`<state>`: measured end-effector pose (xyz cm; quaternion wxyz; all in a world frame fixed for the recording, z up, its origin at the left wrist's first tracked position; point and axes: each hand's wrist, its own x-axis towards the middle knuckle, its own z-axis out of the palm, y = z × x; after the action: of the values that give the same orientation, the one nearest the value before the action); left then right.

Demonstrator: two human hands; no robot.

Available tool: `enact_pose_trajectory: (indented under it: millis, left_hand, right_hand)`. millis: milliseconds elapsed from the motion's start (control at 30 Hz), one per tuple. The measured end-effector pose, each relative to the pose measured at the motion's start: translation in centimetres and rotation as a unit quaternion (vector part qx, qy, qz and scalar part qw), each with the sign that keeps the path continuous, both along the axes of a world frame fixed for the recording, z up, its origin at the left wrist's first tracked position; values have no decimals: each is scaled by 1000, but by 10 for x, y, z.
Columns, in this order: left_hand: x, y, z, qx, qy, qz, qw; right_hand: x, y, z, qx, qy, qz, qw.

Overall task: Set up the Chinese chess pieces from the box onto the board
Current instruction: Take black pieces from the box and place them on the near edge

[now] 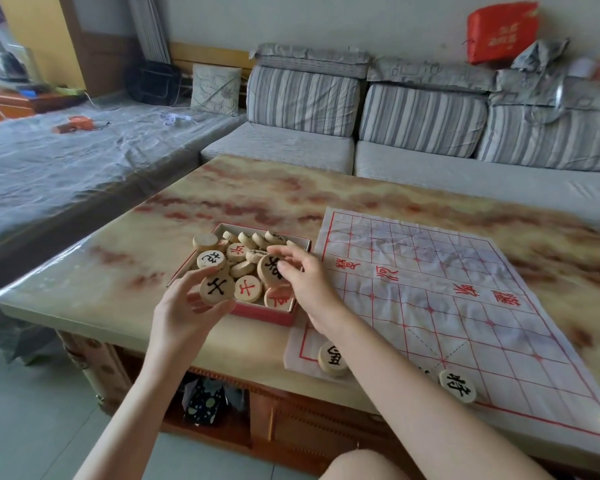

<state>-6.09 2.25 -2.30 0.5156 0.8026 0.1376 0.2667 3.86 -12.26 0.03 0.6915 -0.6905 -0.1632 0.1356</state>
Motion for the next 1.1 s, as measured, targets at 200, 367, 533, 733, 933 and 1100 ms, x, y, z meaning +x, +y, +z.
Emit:
enact_pose_trajectory:
  millis: [200,367,533,733,933,1100]
  left_hand:
    - [6,-54,5,21,-5,-60,998]
    - [9,-106,6,57,-2,-129,990]
    - [14,-170,0,119,10,-210,970]
    - [24,-247,-11,212,3,-302,929]
    - [32,-284,-21,279,15,-320,906]
    - [35,-297,-29,342,38,-316,884]
  right_hand:
    - [-19,-87,-4,-94,9,-20,995]
    - [-40,-160,0,-194,-50,-81,976]
    - [-51,-236,2,-233,-64,-155,958]
    - [-66,-308,-8,-272,-64,-217,936]
    - [-78,-343,-24,-316,-75,-227,918]
    - [-83,-349,-38,-369,-85,-202,903]
